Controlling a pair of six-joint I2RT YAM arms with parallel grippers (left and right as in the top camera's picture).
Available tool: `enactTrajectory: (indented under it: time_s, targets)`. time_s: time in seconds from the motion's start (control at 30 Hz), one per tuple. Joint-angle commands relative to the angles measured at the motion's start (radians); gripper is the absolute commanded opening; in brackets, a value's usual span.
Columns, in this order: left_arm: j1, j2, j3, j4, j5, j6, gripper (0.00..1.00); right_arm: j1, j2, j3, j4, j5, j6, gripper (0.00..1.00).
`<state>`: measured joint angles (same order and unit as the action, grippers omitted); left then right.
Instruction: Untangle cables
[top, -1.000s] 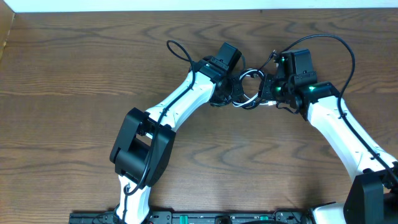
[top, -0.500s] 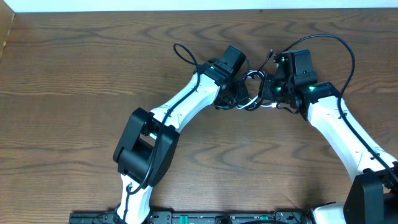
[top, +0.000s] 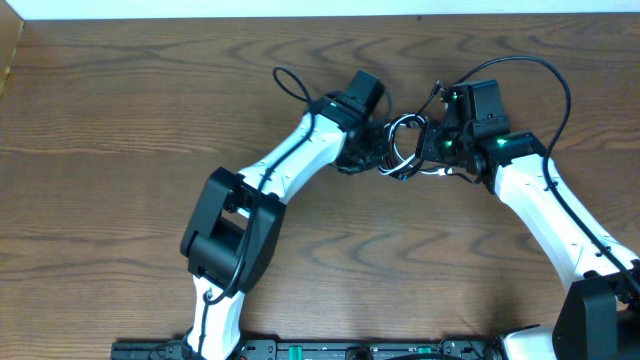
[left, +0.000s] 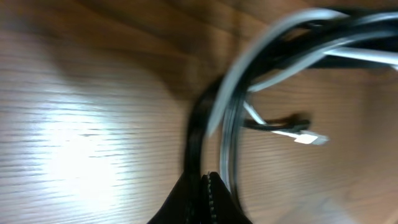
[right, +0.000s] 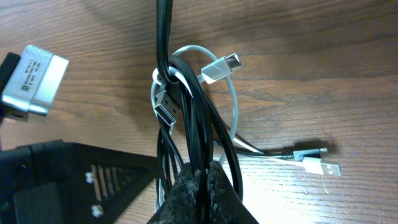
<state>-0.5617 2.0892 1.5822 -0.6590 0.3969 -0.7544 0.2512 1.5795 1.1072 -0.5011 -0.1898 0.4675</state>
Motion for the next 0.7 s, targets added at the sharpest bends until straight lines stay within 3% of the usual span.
enactTrajectory:
  time_s: [0.0, 0.13, 0.33, 0.47, 0.67]
  targets:
    - [0.044, -0.053, -0.009, -0.047, -0.032, 0.105, 0.08, -0.002, -0.008, 0.009, 0.003, 0.001, 0.014, 0.01]
    - [0.071, -0.12, -0.009, -0.084, -0.014, 0.206, 0.07, -0.002, -0.008, 0.009, 0.009, -0.002, 0.014, 0.01]
    - [0.035, -0.222, -0.009, -0.077, 0.086, 0.496, 0.08, -0.002, -0.008, 0.009, 0.026, -0.12, -0.008, 0.01]
    - [0.018, -0.254, -0.009, -0.08, 0.09, 0.584, 0.29, -0.01, -0.008, 0.009, 0.041, -0.292, -0.074, 0.01]
    - [0.031, -0.255, -0.009, -0.146, 0.089, 0.703, 0.32, -0.079, -0.008, 0.009, 0.036, -0.505, -0.215, 0.01]
